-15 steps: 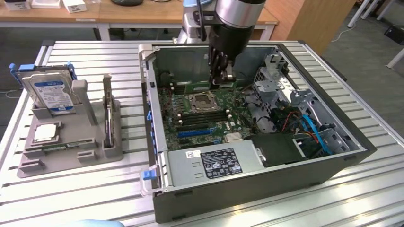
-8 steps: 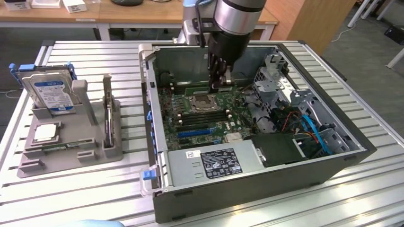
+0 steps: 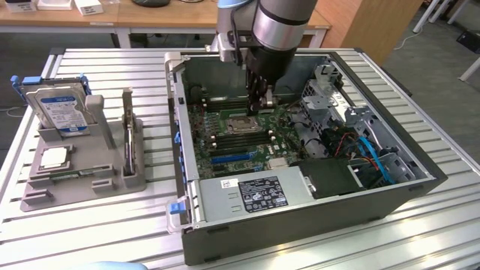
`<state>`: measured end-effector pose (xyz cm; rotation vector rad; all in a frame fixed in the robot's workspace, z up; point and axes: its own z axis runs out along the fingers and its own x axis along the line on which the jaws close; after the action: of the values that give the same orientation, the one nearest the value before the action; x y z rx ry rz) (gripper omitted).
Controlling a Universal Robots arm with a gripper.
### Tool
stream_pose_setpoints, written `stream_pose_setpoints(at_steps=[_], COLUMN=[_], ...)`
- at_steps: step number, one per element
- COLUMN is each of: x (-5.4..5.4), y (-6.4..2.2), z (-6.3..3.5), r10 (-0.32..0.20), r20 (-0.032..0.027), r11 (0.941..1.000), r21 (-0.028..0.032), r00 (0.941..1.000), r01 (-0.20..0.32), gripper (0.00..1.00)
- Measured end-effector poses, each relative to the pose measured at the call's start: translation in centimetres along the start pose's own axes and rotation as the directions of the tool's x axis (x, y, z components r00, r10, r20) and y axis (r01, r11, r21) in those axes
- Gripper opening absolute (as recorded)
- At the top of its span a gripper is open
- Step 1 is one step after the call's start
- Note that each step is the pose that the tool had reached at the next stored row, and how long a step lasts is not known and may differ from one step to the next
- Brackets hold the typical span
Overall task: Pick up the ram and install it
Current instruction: 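Insert the ram into the slot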
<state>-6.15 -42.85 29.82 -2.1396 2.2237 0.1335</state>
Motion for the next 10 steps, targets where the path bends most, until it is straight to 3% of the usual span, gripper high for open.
stream_pose_setpoints(at_steps=[5,10], x=[0.08,0.08], y=[-0.03,-0.03], z=[0.88,0.94], r10=[0.000,0.005], r20=[0.0002,0.0000], r11=[1.0000,1.0000], r21=[0.0016,0.0022], r00=[1.0000,1.0000], r01=[0.000,-0.005], gripper=[0.13,0.13])
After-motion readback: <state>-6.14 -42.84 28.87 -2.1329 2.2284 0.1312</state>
